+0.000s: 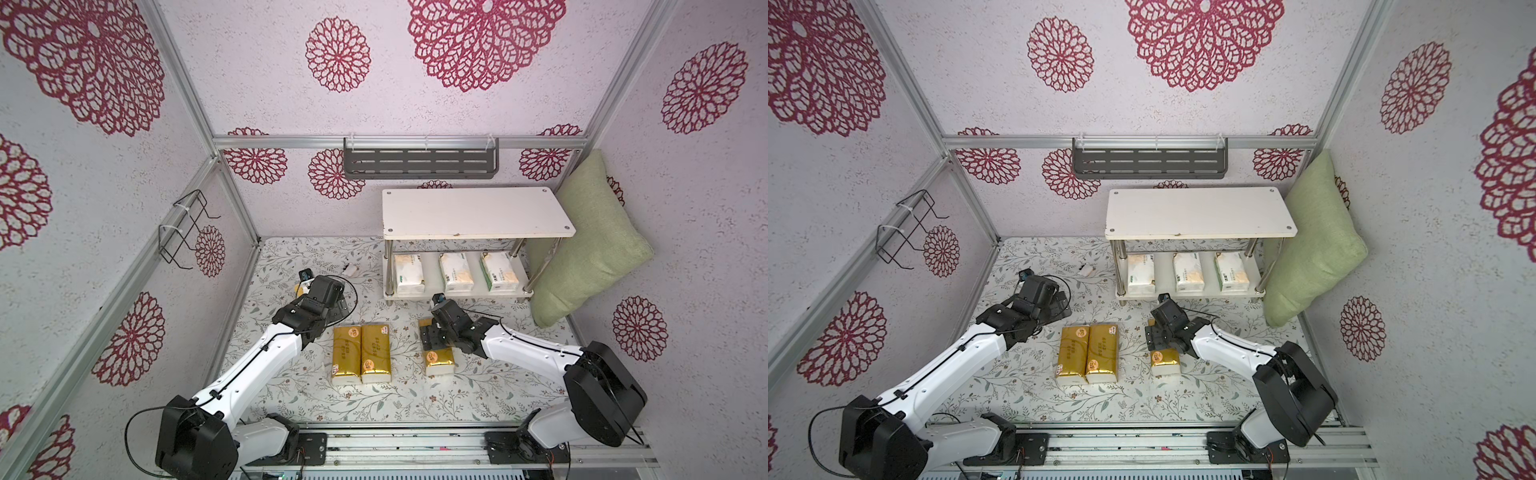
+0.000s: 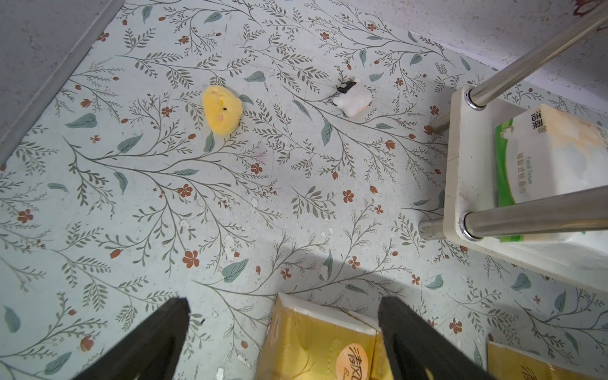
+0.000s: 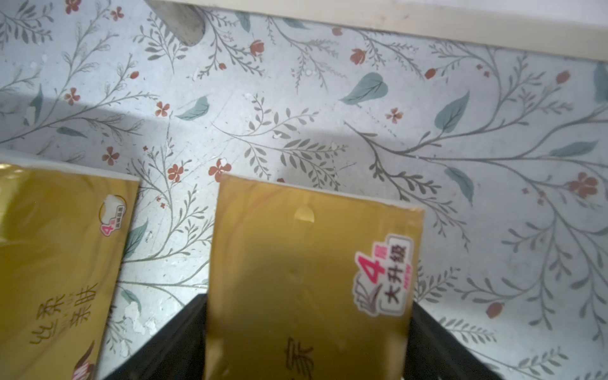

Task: Place the tissue boxes on the shelf by color
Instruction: Move the box of tissues to the center of the board.

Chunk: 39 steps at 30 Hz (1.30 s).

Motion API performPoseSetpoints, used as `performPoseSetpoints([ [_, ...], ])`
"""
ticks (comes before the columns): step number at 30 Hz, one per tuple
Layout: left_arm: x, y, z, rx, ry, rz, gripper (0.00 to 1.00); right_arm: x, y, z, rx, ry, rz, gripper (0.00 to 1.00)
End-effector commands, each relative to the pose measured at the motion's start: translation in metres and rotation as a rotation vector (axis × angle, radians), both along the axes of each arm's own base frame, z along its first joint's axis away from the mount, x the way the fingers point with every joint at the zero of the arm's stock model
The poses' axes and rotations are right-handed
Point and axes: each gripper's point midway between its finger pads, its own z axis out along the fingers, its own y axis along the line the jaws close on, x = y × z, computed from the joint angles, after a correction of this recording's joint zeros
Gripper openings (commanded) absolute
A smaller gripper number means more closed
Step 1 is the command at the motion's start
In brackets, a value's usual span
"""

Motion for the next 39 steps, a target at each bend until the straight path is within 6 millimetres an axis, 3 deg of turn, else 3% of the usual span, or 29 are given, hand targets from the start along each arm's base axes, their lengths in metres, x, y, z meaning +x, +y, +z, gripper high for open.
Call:
performPoseSetpoints([
  [1,0.003,0.001,0.011,-0.009,-0.027,0.000,0.98,0.007,-0.005,-0.005,-0.030,-0.010,0.049,0.91],
  [5,-0.001,0.005,0.014,0.001,-0.033,0.009,0.97,0.010,-0.011,-0.007,-0.053,-0.020,0.032,0.98],
  [11,-0.004,0.007,0.012,0.003,-0.026,0.011,0.97,0.007,-0.016,0.008,0.001,-0.097,-0.004,0.99],
  [15,-0.006,0.007,0.009,-0.002,-0.018,0.014,0.97,-0.001,-0.018,0.018,0.003,-0.137,-0.034,0.99],
  [23,-0.004,0.005,0.009,-0.013,-0.023,0.012,0.97,-0.022,-0.020,0.019,0.015,-0.148,-0.067,0.99],
  [34,-0.002,0.008,0.017,0.026,-0.025,0.007,0.97,-0.043,-0.043,0.034,0.044,-0.176,-0.154,0.99],
  [39,0.001,0.008,0.019,0.026,-0.029,0.007,0.97,-0.050,-0.038,0.037,0.064,-0.193,-0.156,0.99],
])
